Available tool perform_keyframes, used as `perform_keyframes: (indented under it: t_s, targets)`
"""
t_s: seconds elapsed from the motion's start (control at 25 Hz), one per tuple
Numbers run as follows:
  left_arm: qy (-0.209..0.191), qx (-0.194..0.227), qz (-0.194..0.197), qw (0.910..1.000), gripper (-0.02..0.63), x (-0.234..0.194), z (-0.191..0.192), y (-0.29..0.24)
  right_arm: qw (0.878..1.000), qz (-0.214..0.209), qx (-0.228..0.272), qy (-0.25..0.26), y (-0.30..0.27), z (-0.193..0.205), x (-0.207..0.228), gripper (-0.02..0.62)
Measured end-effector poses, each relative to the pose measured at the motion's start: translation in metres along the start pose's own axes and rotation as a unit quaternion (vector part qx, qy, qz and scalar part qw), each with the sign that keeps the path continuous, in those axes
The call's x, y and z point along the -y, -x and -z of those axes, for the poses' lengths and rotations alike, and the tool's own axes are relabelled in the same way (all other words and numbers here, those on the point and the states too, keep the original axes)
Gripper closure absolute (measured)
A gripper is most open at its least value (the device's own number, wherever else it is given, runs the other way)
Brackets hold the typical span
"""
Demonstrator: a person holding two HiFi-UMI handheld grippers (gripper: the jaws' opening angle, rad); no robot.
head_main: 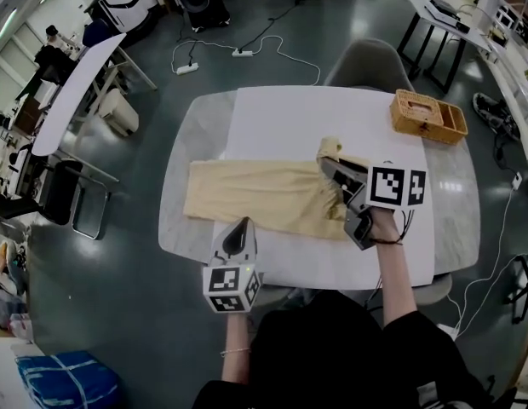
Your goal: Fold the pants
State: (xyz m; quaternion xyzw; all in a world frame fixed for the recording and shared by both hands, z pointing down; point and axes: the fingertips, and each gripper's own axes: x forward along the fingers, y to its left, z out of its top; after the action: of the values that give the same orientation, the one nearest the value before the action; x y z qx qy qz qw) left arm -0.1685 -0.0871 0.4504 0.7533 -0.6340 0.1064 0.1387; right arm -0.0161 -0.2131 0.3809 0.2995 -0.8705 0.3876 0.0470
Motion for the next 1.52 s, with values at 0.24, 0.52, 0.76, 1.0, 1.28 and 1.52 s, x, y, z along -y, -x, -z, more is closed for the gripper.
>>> perform_keyframes:
  t_s: [0.24,0.52,0.76,1.0,1.28,1.52]
  targets:
    - [0.008,0.001,-0.021,0.9997,0.598,0.0,-0.009,-0.006,0.999,-0.027,-0.023,-0.001,-0.016,-0.006,-0.005,0.528]
    - [0.015,-0.002,-0.05,0.9986,0.598,-0.012,-0.01,-0.003,0.997,-0.061,-0.047,0.004,-0.042,-0.008,-0.023,0.529]
    - [0.021,-0.006,-0.074,0.997,0.598,-0.024,-0.007,0.004,0.994,-0.089,-0.057,0.004,-0.059,-0.008,-0.038,0.529]
    - [0.021,-0.009,-0.078,0.9967,0.598,-0.049,-0.01,0.013,0.994,-0.097,-0.058,0.003,-0.08,-0.006,-0.06,0.529]
    - [0.026,-0.018,-0.052,0.9982,0.598,-0.083,-0.005,0.013,0.996,-0.077,-0.049,0.0,-0.11,0.0,-0.077,0.529]
    - [0.025,-0.023,-0.026,0.9991,0.598,-0.123,-0.004,0.012,0.997,-0.063,-0.041,-0.003,-0.147,0.009,-0.1,0.529]
